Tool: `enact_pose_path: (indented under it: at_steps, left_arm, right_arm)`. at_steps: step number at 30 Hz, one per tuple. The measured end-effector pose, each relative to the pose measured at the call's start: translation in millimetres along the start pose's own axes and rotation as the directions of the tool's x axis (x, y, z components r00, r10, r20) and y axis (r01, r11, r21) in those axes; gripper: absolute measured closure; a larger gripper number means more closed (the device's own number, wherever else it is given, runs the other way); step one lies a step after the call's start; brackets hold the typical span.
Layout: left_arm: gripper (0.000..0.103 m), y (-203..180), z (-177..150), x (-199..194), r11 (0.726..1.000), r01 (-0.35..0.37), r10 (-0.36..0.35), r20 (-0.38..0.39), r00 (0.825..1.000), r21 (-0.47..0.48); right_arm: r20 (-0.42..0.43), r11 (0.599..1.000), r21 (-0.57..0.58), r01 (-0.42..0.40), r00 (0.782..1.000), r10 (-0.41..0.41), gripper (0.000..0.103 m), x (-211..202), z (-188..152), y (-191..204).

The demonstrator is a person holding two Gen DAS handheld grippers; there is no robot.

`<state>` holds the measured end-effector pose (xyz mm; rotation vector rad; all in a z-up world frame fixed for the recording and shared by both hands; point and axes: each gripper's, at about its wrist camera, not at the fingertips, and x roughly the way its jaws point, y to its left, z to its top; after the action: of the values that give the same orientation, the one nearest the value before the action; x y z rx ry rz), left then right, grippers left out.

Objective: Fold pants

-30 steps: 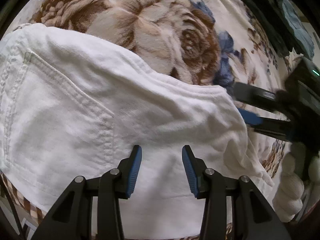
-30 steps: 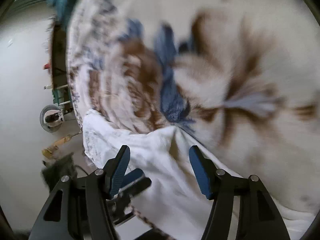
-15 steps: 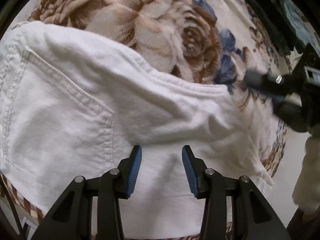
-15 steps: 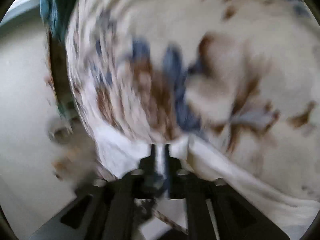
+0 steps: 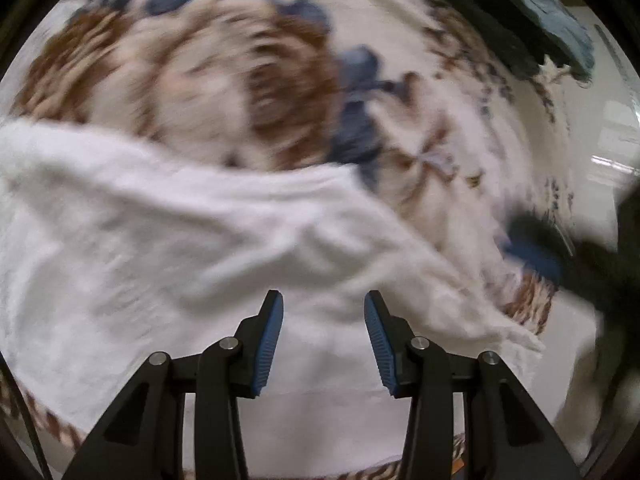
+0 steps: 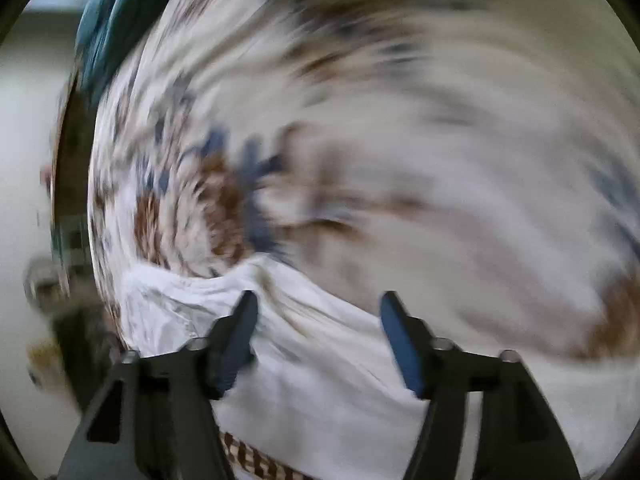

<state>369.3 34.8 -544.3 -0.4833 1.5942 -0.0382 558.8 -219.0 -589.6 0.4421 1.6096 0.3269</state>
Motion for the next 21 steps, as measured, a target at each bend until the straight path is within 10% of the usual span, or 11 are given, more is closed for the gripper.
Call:
enact_pose_path:
  at_steps: [6,14,21]
  left_arm:
    - [0.05,-26.3,33.8,43.2,0.997,-0.079,0.08,-0.02,0.997,0.018]
    - [0.044,-66.6,-2.2,23.6,0.99,-0.134,0.132,0.038,0.991,0.048]
    - [0.037,-141.1,-55.9,19.6,0.97,-0.134,0.106,0.139,0.985,0.203]
  right_arm:
    - [0.142,0.877,0.464,0.125,0.967,-0.213,0.035,-83.1,-102.1,-175.6]
    - [0.378,0.45,0.865,-0.221,0.877,-0.296,0.031,-97.7,-276.6,-339.7]
    - [0.622,0.481,0.712,-0.511,0.778,-0.094,0.025,-51.1,-282.9,-382.7]
